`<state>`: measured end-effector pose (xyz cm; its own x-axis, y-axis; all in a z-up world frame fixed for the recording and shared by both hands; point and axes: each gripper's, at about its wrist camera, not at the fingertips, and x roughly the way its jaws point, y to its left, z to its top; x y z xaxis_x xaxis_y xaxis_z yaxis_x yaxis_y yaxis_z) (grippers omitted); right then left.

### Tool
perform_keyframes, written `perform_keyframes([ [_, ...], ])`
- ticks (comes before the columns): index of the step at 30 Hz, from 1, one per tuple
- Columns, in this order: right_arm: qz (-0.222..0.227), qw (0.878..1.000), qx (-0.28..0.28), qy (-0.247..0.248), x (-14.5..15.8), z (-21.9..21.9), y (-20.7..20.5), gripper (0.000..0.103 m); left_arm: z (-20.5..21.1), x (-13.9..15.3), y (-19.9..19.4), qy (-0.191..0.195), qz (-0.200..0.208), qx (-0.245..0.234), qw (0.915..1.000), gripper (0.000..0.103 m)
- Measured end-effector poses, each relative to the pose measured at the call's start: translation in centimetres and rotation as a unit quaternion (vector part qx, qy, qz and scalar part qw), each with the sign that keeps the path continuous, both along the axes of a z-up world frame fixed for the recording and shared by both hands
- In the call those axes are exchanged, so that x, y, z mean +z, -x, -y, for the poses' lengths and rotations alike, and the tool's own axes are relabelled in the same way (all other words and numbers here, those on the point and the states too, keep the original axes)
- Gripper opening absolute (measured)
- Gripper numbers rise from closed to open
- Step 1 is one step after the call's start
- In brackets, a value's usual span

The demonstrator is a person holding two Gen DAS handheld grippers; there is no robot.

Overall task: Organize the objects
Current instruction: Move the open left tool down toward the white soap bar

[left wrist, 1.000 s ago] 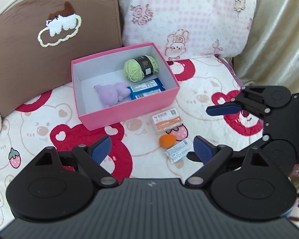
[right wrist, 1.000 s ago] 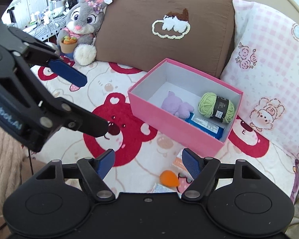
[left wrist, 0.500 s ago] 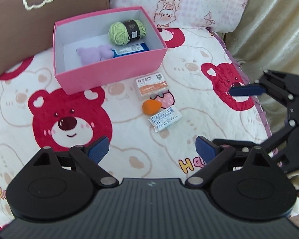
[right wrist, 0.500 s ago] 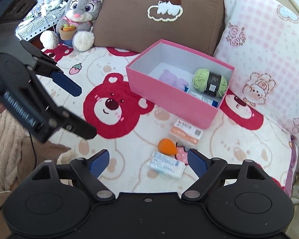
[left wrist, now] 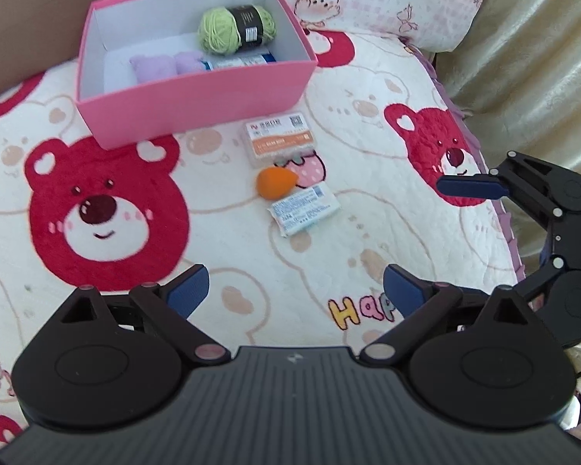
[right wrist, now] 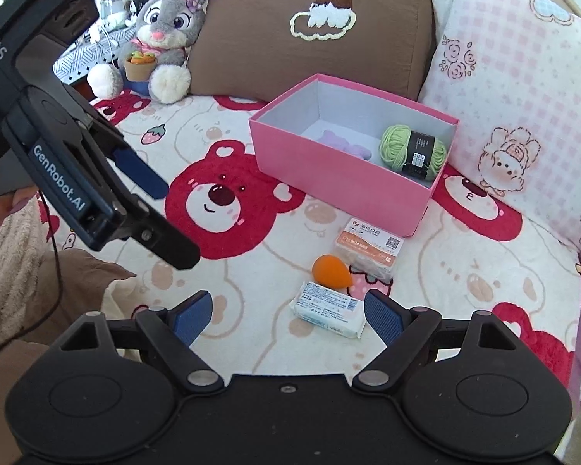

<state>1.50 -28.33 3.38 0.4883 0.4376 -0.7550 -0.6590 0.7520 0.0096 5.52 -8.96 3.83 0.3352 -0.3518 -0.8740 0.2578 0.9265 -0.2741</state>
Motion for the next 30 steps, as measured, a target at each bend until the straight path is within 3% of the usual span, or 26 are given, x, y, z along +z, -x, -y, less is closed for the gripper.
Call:
perform_keyframes([
  [6, 0.018, 0.999, -0.009, -0.03, -1.5, 1.1, 0.4, 0.089, 0.4, -1.8, -0.3, 0.001, -0.01, 0.002, 0.9999, 0.098],
  [11, 0.003, 0.999, -0.022, -0.046, -3.4, 1.4, -0.2, 0.089, 0.9, -3.2, -1.3, -0.006, -0.002, 0.002, 1.0, 0.098],
  [21, -0.042, 0.998, -0.034, -0.01, -6.8, 0.6, -2.2, 0.089, 1.3, -6.9, -3.6, -0.007, -0.024, -0.006, 0.9997, 0.095],
  [30, -0.005, 0.998, -0.057, 0.003, -9.0, 0.0, -3.5, 0.089, 0.8, -10.4, -5.9, 0.014, -0.018, 0.008, 0.9997, 0.095],
])
